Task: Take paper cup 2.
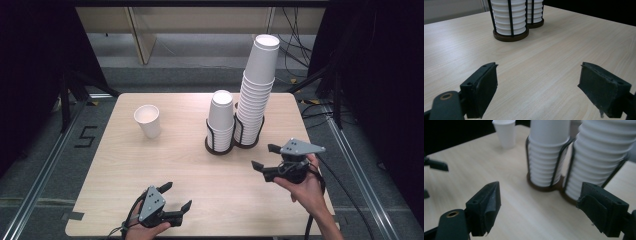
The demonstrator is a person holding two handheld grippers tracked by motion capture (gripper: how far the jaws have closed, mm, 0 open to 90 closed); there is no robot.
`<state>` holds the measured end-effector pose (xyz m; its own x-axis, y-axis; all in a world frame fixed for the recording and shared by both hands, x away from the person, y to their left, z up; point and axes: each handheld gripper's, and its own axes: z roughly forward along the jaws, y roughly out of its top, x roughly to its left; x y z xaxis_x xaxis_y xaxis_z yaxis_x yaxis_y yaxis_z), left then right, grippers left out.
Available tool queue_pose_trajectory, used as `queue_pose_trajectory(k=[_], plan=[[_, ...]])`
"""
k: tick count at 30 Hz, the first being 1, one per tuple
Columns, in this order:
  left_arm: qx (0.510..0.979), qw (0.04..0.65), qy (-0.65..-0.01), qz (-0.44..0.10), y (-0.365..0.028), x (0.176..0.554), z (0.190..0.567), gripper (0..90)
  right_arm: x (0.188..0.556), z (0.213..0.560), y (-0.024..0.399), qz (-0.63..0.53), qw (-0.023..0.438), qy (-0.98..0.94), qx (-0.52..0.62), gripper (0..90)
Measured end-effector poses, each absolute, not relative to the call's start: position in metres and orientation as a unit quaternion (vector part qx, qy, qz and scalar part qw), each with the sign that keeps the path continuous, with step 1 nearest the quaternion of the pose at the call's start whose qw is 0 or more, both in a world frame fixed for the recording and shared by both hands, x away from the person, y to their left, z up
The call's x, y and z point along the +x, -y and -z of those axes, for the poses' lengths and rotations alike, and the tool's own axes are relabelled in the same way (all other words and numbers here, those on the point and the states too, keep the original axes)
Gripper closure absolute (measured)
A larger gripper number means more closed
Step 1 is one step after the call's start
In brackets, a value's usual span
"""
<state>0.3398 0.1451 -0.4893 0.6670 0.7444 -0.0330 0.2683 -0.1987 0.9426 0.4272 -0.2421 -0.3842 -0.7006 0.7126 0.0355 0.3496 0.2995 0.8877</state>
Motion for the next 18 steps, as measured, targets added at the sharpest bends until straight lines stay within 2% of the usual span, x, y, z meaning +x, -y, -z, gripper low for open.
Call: queue_pose_trajectory(k=[6, 10, 11, 18], plan=[[0.741, 0.531, -0.344, -0.226, -0.146, 0.341, 0.489, 14.6, 0.449, 0.351, 0.251, -0.502, 0.213, -0.757, 0.36, 17.1], [0.744, 0.524, -0.345, -0.229, -0.149, 0.343, 0.489, 14.6, 0.464, 0.333, 0.256, -0.513, 0.209, -0.747, 0.368, 15.7], [0.744, 0.524, -0.345, -0.23, -0.149, 0.343, 0.489, 14.6, 0.467, 0.329, 0.258, -0.511, 0.228, -0.745, 0.362, 15.8], [0.741, 0.528, -0.347, -0.227, -0.15, 0.345, 0.49, 14.6, 0.489, 0.301, 0.261, -0.532, 0.219, -0.726, 0.376, 15.5]])
